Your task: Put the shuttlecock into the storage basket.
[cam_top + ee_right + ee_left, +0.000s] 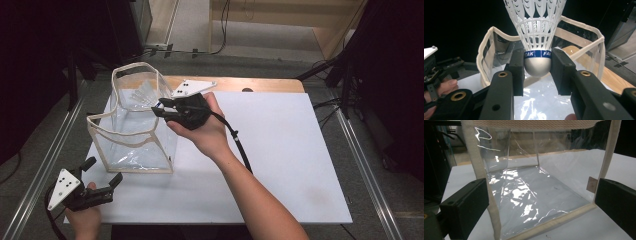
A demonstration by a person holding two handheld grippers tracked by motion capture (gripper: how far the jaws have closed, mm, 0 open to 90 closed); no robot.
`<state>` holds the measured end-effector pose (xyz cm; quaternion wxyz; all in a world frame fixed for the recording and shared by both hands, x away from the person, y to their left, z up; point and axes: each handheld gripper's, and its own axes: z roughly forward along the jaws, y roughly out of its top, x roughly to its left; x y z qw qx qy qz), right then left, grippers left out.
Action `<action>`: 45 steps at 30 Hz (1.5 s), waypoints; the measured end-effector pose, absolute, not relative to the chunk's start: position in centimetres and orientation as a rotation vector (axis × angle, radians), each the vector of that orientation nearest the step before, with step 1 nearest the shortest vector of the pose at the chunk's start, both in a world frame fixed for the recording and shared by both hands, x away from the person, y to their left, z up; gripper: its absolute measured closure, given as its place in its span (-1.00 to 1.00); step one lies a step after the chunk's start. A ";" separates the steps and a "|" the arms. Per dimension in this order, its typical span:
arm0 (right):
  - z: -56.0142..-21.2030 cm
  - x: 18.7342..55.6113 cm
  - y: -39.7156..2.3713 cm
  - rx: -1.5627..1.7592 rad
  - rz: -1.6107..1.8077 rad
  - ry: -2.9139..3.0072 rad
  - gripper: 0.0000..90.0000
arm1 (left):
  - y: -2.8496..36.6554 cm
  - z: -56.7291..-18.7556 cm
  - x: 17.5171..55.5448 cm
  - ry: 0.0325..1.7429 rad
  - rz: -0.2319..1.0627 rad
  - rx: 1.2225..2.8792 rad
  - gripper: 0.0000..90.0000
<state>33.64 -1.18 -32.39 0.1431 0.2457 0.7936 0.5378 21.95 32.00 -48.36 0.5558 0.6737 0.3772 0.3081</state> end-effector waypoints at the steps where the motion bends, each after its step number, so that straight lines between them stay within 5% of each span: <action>1: -32.4 33.6 -1.0 0.705 1.554 2.290 0.40 | 32.0 -48.4 21.9 0.890 0.727 1.591 -1.00; 23: -32.8 33.2 1.2 0.654 1.547 2.349 0.37 | 32.1 -48.4 22.0 0.891 0.724 1.585 -1.00; 34: -32.6 32.7 -0.8 0.687 1.620 2.290 -0.69 | 32.1 -48.3 22.0 0.891 0.725 1.589 -1.00; 40: -33.0 32.4 -2.5 0.703 1.626 2.268 -1.00 | 32.1 -48.3 22.0 0.892 0.724 1.586 -1.00; 45: -33.5 32.0 -4.1 0.740 1.595 2.228 -1.00 | 32.0 -48.4 22.0 0.893 0.725 1.588 -1.00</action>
